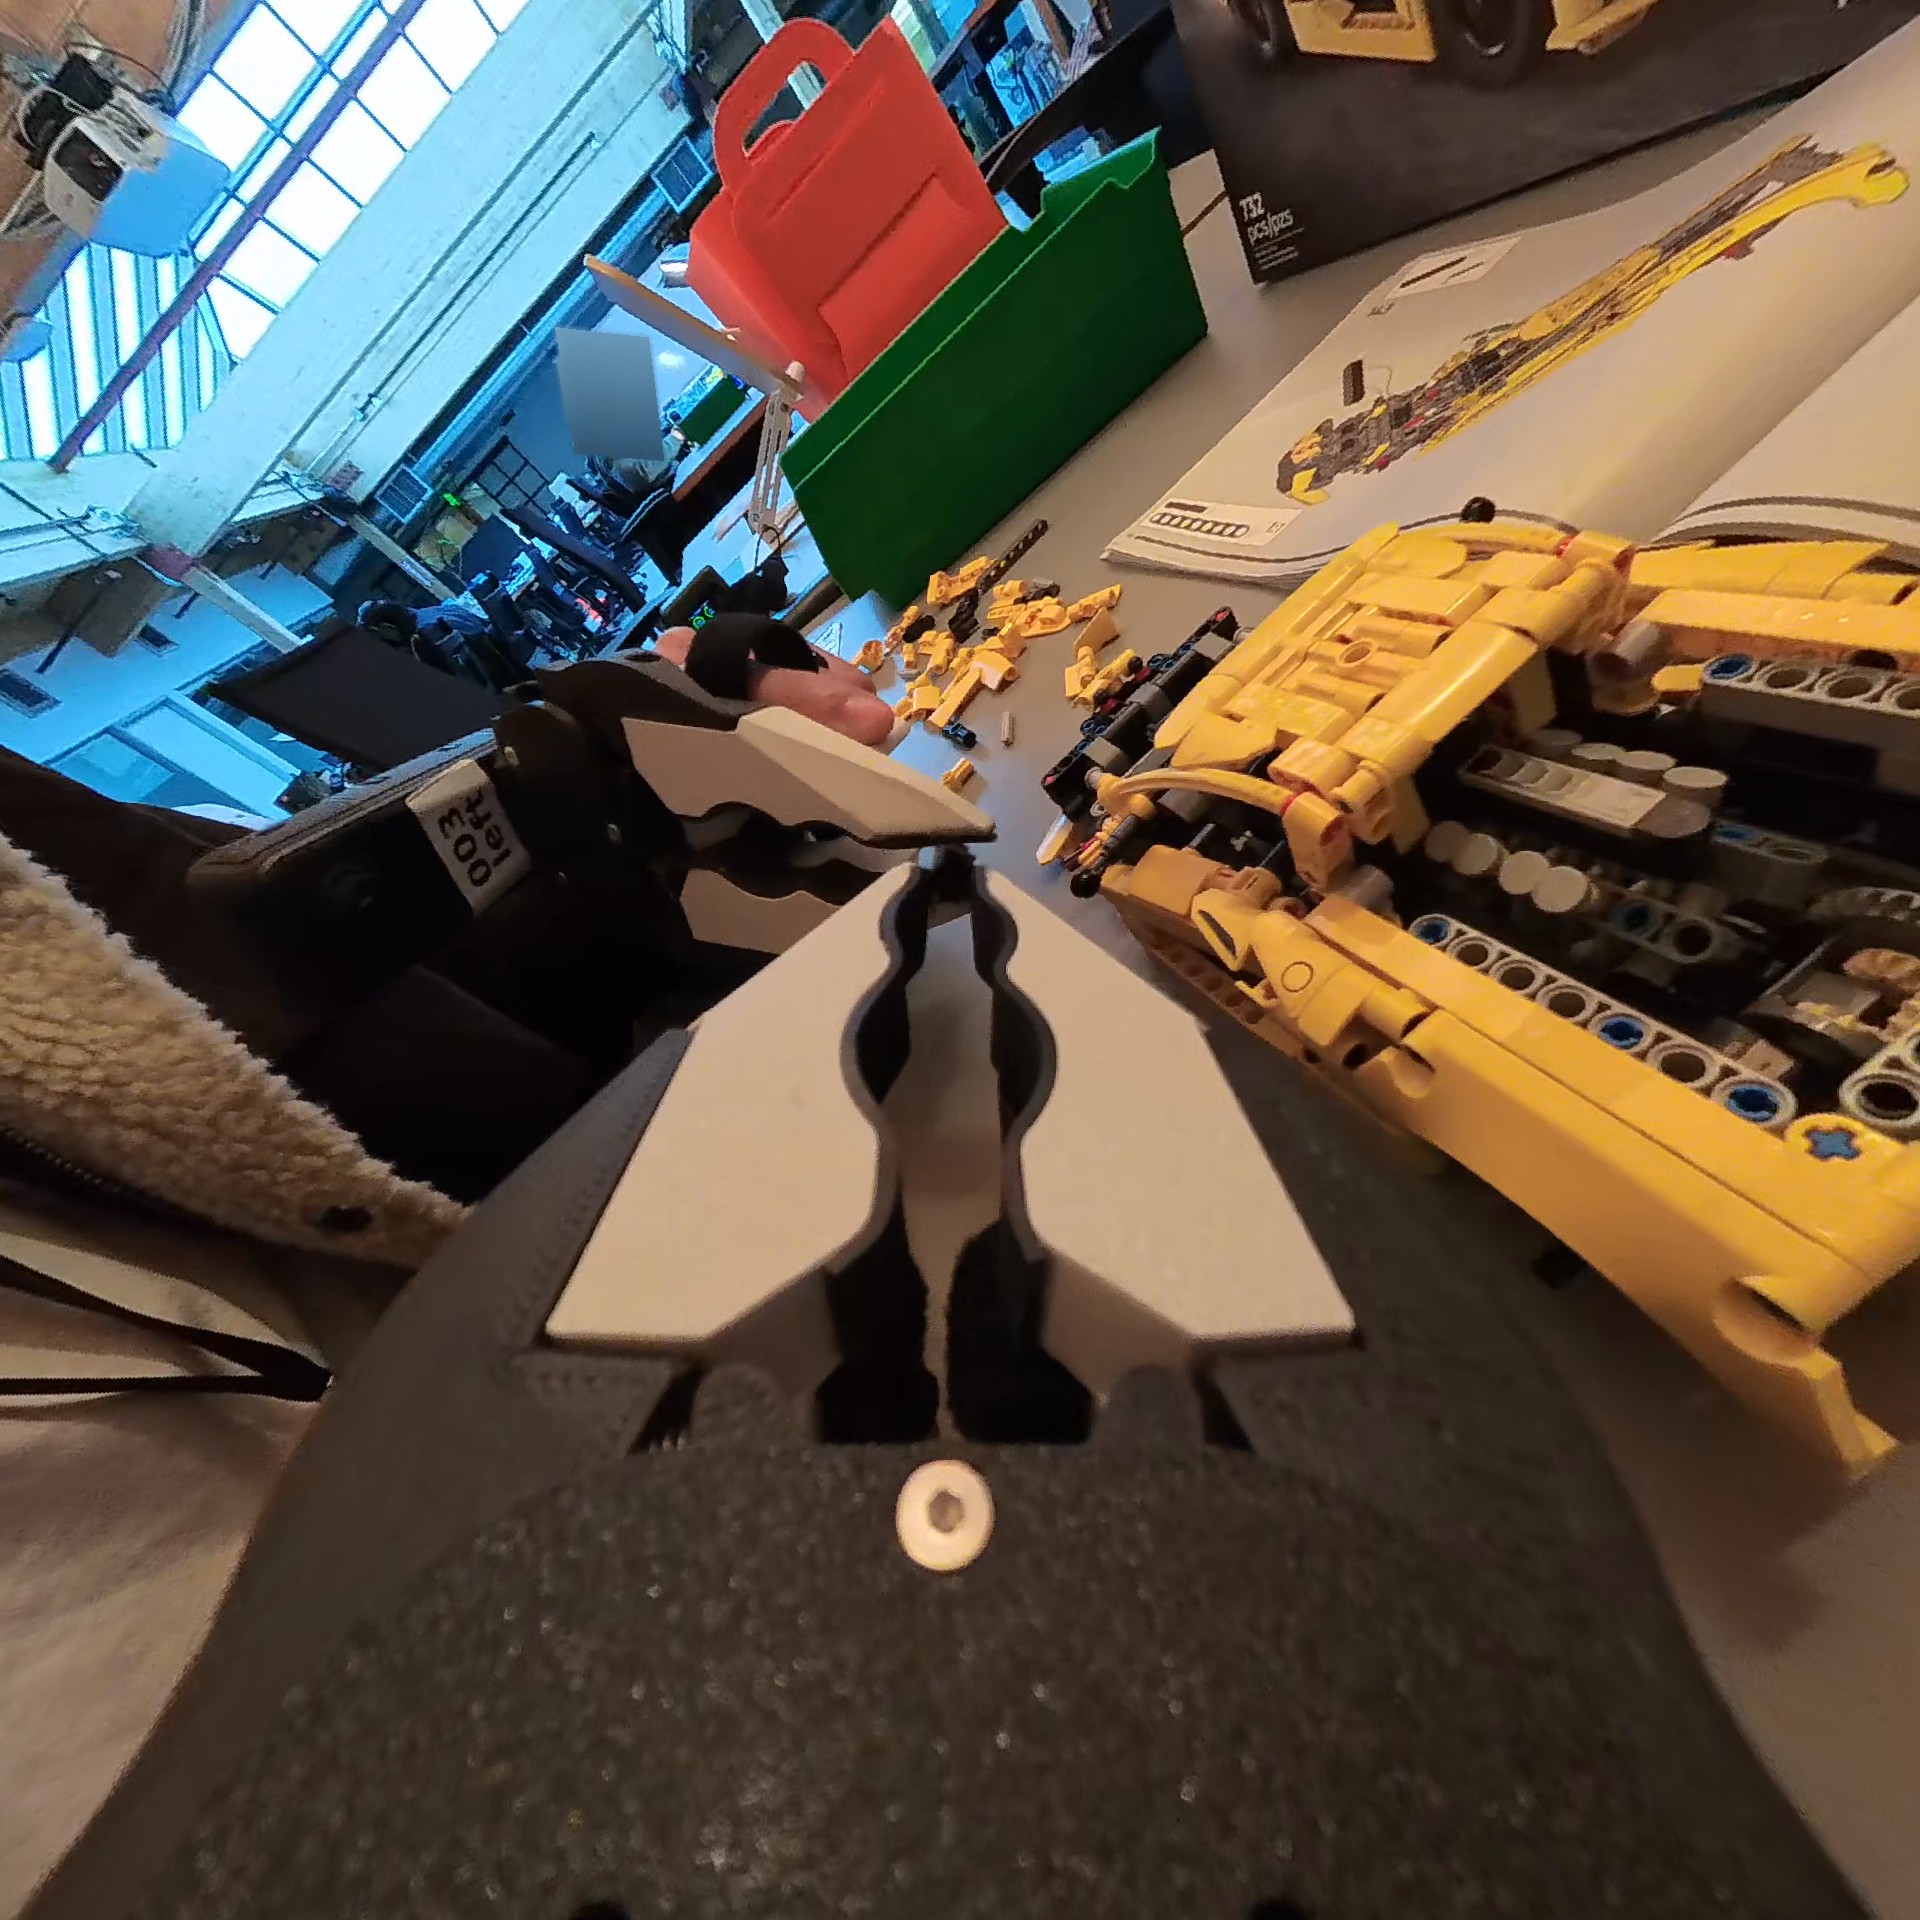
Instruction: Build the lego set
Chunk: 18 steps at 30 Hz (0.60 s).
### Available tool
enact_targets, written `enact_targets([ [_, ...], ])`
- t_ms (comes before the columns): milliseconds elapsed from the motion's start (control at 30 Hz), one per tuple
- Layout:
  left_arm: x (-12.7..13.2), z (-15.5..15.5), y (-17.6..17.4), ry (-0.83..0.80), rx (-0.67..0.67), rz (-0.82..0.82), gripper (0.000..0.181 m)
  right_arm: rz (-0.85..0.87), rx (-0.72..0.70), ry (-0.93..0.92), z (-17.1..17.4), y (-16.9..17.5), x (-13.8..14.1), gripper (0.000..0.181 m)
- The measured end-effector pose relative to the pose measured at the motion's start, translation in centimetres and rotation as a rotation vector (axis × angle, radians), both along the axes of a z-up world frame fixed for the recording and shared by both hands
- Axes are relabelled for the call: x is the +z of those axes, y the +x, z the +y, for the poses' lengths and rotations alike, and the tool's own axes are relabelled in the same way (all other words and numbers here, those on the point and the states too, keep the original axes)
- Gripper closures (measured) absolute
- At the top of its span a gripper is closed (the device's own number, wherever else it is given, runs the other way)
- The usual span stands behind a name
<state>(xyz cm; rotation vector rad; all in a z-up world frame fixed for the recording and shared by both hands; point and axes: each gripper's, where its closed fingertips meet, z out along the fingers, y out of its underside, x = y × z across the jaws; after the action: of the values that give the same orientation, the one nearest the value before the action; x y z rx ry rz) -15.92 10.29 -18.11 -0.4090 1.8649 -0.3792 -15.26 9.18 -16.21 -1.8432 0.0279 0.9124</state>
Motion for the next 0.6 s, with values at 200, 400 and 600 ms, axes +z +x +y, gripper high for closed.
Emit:
enact_targets([
  [200,-0.09,-0.48,-0.09,-0.006,-0.003,0.014,0.172,0.011,0.021,-0.015,-0.29,-0.04,-0.21,0.175],
  [400,-0.62,-0.47,-0.15,0.011,0.001,0.036,0.173,-0.006,0.035,-0.036,-0.42,-0.28,-0.72,0.175],
  [600,-0.75,-0.67,-0.17,0.016,0.004,0.044,0.174,0.006,0.042,-0.047,-0.50,-0.31,-0.90,0.175],
])
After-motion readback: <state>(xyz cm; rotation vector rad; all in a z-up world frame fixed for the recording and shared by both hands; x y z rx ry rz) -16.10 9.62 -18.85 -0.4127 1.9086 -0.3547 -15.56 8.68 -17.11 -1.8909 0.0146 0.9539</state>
